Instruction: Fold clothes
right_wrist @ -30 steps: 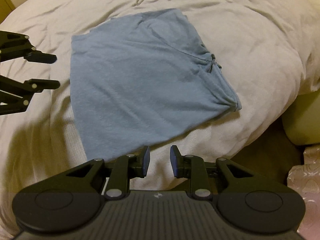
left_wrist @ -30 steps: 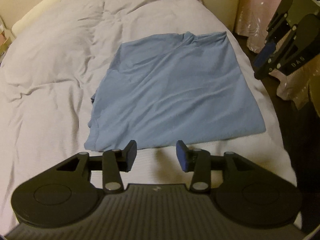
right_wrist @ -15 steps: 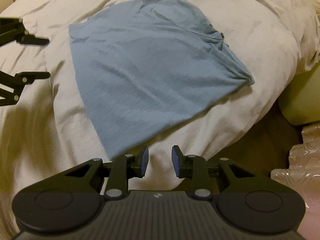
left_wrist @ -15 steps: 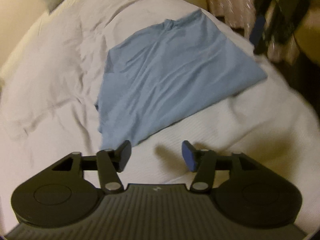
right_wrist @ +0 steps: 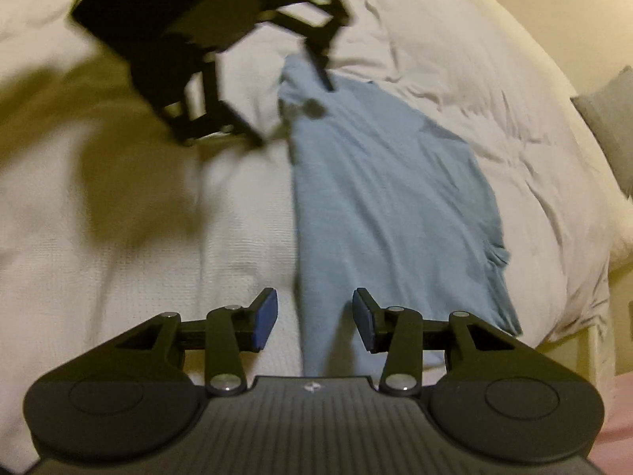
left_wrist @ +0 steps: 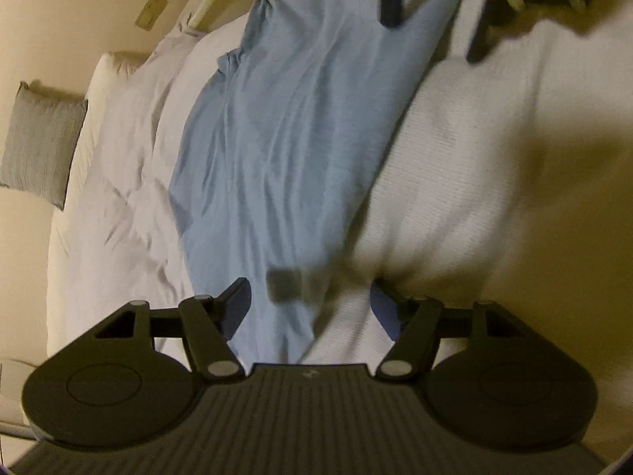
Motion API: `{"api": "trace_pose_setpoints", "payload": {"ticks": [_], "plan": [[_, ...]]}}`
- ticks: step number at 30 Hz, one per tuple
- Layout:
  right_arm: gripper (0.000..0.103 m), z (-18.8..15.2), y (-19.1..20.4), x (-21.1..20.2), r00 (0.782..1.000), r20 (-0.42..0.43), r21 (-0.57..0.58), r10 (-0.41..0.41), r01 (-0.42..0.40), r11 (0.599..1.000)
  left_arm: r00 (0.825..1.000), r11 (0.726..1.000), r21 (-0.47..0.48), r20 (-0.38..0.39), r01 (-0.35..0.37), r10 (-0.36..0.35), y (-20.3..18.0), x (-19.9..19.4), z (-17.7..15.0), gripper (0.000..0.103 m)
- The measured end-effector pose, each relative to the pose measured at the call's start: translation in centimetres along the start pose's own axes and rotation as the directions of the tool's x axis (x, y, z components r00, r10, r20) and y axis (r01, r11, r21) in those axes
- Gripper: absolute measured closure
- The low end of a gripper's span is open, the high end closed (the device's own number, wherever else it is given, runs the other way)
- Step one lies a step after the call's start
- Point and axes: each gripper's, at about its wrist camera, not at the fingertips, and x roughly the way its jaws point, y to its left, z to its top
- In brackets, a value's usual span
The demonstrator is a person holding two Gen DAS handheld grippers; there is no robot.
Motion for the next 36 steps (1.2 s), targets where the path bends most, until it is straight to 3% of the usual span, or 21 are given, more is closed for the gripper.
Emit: {"api": "trace_pose_setpoints", "payload": {"ticks": [4,7,12,16,17,18,22,29,36], "plan": [[0.063,-0.5,0.8,1.3,0.997,0.015,-0.051,-0.082,0.083,0.995,0.998,0.998,0.037,0.04,-0.047,0.046,0.6,1.0,-0.8,0.039],[0.064,-1.2,-0.3,1.7,0.992,-0.007,-0.044,-0.123,0.123,0.991,0.996,0.995,0.039,0.034,-0.089,0.087,1.8,1.7,-1.2,0.046],[0.063,-1.6,-1.1,2.5,0.988,-0.016,-0.077,-0.156,0.154,0.985,0.996,0.99,0.113,0.041,-0.086,0.082,2.4,3.3,-0.9,0.047],[0.065,-1.4,-1.5,3.4,0.985,-0.015,-0.096,-0.172,0.17,0.981,0.999,0.996,0.074,0.008,-0.047,0.046,3.2,4.2,-0.2,0.074],[0.072,-1.4,-1.5,3.4,0.986,-0.013,-0.1,-0.166,0.164,0.981,0.999,0.998,0.061,0.0,-0.034,0.034,3.4,4.3,0.0,0.082],[0.08,-1.4,-1.7,3.3,0.988,-0.012,-0.104,-0.156,0.154,0.983,1.0,0.998,0.057,-0.004,-0.025,0.025,3.3,4.2,0.1,0.084],[0.091,-1.5,-3.1,1.9,0.993,-0.004,-0.081,-0.115,0.115,0.99,1.0,1.0,0.0,-0.02,-0.014,0.014,4.2,2.7,0.5,0.093],[0.094,-0.6,-10.3,-4.0,0.996,0.073,-0.052,-0.059,0.062,0.997,0.997,0.987,-0.147,-0.024,-0.07,0.067,10.1,-0.9,3.5,0.095],[0.095,0.7,-22.2,-6.6,0.993,0.116,-0.098,-0.038,0.049,0.994,0.992,0.939,-0.317,-0.051,-0.129,0.119,20.3,-1.1,8.3,0.095]]}}
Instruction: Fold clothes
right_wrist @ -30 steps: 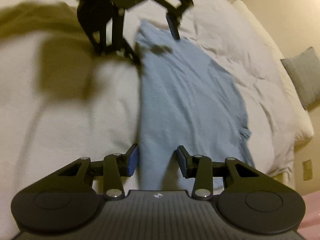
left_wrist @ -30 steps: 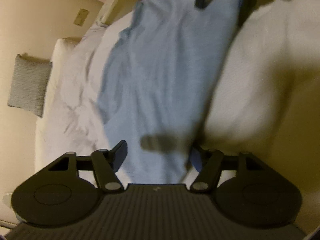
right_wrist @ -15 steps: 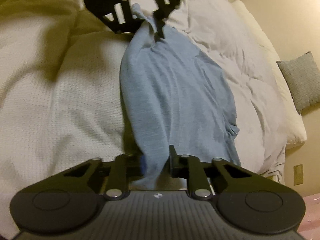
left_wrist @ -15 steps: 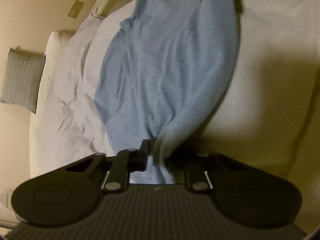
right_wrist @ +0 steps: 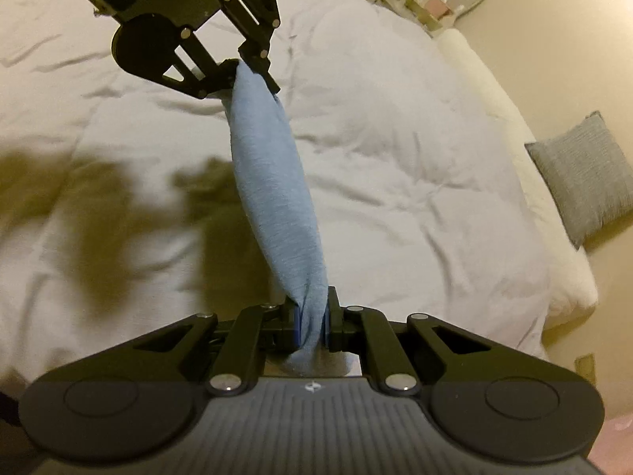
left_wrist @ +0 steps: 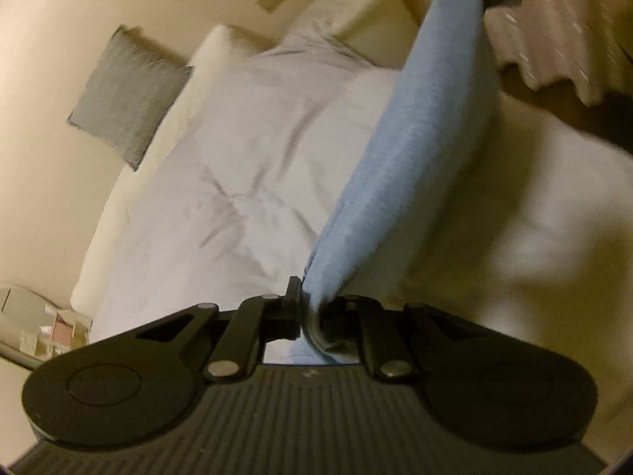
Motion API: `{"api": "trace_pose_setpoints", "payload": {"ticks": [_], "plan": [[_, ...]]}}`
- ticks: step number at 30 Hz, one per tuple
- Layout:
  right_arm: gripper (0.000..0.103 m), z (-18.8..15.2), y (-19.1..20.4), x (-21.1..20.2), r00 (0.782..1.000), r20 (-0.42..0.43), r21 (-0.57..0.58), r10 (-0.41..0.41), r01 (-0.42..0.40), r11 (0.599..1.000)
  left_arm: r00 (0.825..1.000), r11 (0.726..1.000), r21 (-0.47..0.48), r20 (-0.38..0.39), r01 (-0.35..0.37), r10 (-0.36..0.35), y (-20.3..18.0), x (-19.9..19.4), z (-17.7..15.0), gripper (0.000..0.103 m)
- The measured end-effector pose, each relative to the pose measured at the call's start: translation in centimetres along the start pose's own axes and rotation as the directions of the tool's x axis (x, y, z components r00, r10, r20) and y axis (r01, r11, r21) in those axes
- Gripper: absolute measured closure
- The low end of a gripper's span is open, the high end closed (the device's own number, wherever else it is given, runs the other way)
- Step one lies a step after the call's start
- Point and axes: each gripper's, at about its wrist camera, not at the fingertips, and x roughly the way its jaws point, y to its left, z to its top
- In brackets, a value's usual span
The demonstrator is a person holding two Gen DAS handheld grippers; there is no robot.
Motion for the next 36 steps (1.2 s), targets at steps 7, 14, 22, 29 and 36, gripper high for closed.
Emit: {"api": "trace_pose_setpoints", "payload": {"ticks": [7,14,22,29,36], "plan": [[0.095,0.8,-13.3,3.3,0.992,0.083,-0.111,-0.091,0.1,0.989,0.993,0.99,-0.078,-0.036,-0.113,0.111,8.8,4.4,7.6,0.097],[0.095,1.3,-24.8,8.8,0.951,0.282,-0.172,-0.131,0.184,0.968,0.959,0.94,-0.208,-0.148,-0.269,0.241,13.3,8.2,12.4,0.098],[0.096,-6.3,-24.1,22.2,0.955,0.295,-0.262,0.036,0.045,0.964,0.942,0.935,-0.313,-0.329,-0.17,0.061,1.2,19.2,12.1,0.094],[0.065,-12.9,-19.8,28.4,0.974,0.216,-0.315,0.075,-0.004,0.949,0.925,0.946,-0.263,-0.371,-0.19,0.083,-7.6,21.2,11.5,0.085],[0.074,-14.6,-16.6,27.0,0.97,0.243,-0.39,0.009,0.089,0.916,0.926,0.971,-0.14,-0.353,-0.194,0.134,-9.1,20.8,10.7,0.08]]}}
